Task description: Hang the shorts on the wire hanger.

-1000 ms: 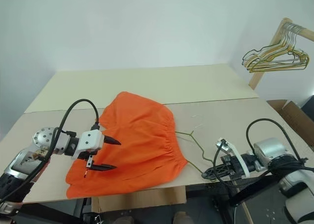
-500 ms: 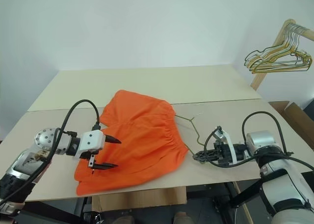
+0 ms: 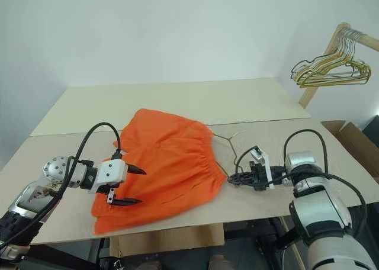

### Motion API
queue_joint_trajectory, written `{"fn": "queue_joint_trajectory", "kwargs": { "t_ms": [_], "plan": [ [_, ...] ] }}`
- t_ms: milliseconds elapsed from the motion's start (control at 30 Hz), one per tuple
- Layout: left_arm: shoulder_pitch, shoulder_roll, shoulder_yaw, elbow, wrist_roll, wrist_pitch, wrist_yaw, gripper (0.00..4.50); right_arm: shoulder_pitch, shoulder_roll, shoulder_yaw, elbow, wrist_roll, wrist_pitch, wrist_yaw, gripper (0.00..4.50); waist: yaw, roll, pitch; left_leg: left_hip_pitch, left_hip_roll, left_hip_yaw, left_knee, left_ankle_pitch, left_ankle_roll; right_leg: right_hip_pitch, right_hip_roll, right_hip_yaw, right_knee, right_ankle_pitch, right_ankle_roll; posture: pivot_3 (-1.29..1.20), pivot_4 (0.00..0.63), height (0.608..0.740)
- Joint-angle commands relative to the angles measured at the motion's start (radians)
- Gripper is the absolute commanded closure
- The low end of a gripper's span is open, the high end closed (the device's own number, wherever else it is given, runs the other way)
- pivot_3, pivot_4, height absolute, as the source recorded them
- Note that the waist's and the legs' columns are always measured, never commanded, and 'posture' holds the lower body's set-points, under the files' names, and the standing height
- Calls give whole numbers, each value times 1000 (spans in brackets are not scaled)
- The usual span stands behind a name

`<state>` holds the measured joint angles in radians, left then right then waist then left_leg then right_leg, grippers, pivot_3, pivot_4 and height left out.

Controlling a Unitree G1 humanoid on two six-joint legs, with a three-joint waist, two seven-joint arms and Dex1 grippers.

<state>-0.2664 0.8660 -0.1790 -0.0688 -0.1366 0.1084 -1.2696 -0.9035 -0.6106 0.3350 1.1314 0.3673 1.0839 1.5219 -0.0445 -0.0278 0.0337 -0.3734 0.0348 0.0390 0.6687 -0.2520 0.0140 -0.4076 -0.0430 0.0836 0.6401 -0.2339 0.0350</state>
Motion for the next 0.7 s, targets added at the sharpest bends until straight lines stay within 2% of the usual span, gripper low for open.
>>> {"fn": "queue_joint_trajectory", "kwargs": {
  "t_ms": [33, 200, 367, 700],
  "plan": [
    [1, 5, 11, -26, 0, -9, 8, 22, -37, 11, -13, -13, -36, -22, 76, 4500, 0, 0, 0, 0, 0, 0, 0, 0, 0, 0, 0, 0, 0, 0, 0, 24, 0, 740],
    [-3, 2, 8, -20, 0, -10, 7, 22, -64, 13, 9, -31, -40, -28, 93, 4500, -2, 0, 0, 0, 0, 0, 0, 0, 0, -1, 0, 0, 2, 0, 0, 25, 0, 740],
    [-1, 4, 1, -14, 13, -20, 8, 22, -108, 42, 5, 29, -111, -65, 92, 4500, -2, 0, 0, 0, 0, 0, 0, 0, 0, -1, 0, 0, 2, 0, 0, 28, 0, 740],
    [11, 3, 1, -33, 25, -8, 15, 22, -165, 124, -59, 126, -217, -112, -7, 4500, -1, 1, 0, -1, 0, 0, 0, 0, 0, -2, 0, 0, 2, 0, 0, 43, 0, 740]
  ]
}}
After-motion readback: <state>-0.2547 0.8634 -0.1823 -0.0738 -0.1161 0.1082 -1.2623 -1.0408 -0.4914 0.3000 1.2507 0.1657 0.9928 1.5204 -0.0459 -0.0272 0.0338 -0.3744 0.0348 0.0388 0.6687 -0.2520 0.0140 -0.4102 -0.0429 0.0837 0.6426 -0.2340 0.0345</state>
